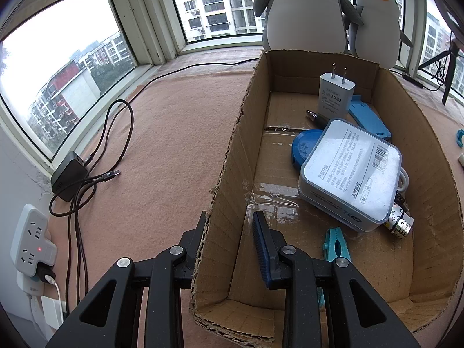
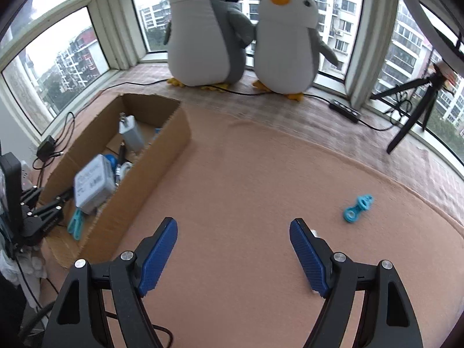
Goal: Organize rigid objects
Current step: 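Move the right gripper to the green glue stick and grasp it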
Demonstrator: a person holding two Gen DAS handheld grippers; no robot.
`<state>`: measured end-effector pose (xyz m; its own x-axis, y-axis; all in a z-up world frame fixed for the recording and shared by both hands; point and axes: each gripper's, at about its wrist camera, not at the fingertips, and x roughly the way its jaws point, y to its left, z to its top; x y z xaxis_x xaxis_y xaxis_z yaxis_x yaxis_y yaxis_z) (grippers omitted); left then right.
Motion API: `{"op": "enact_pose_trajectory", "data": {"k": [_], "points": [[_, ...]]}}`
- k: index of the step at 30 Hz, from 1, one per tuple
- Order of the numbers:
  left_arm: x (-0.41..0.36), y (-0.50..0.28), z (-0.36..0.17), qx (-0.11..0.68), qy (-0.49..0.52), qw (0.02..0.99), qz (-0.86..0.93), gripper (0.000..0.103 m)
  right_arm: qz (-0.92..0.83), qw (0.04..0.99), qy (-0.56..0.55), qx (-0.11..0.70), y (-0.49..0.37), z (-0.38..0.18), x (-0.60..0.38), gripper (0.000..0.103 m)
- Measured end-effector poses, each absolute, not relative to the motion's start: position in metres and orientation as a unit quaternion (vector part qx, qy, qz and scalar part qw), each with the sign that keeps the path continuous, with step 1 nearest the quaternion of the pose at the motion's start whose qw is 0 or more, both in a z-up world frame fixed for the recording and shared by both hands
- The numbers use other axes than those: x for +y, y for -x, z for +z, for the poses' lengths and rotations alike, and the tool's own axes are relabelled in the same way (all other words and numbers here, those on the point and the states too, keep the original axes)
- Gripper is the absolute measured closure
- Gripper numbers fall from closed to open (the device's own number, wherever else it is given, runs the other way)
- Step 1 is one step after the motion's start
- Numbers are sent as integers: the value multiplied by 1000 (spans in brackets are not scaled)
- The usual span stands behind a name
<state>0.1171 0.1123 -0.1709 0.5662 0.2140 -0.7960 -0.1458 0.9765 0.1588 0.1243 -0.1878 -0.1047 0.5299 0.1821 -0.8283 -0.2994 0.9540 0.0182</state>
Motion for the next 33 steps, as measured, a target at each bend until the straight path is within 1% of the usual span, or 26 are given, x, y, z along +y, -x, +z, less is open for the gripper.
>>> {"op": "enact_pose_trajectory", "data": {"k": [8, 10, 12, 13, 16, 18, 25, 27, 29, 33], "points": [[112, -117, -171, 455, -37, 884, 102, 73, 96, 859, 48, 501, -136, -134, -242, 28], [112, -117, -171, 454, -37, 884, 102, 73, 95, 855, 45, 509, -138, -139, -248, 32], [112, -117, -171, 454, -37, 884, 102, 73, 97, 850, 43, 516, -140, -143, -249, 39], [112, -117, -171, 454, -37, 884, 102, 73, 97, 848, 44, 519, -140, -145, -249, 41], [112, -117, -171, 454, -37, 884, 102, 73, 100, 843, 49, 526, -142, -150, -246, 52], [112, -117, -171, 454, -37, 884, 102, 73, 100, 839, 52, 532, -142, -153, -245, 60], [112, -117, -171, 454, -38, 884, 102, 73, 99, 835, 52, 539, -144, -160, -244, 75], [112, -117, -171, 454, -38, 884, 102, 73, 96, 834, 49, 540, -144, -160, -246, 84], [112, -117, -171, 454, -37, 884, 102, 73, 92, 835, 44, 541, -146, -159, -248, 89], [112, -117, -171, 454, -38, 884, 102, 73, 92, 837, 37, 538, -146, -159, -249, 89]]}}
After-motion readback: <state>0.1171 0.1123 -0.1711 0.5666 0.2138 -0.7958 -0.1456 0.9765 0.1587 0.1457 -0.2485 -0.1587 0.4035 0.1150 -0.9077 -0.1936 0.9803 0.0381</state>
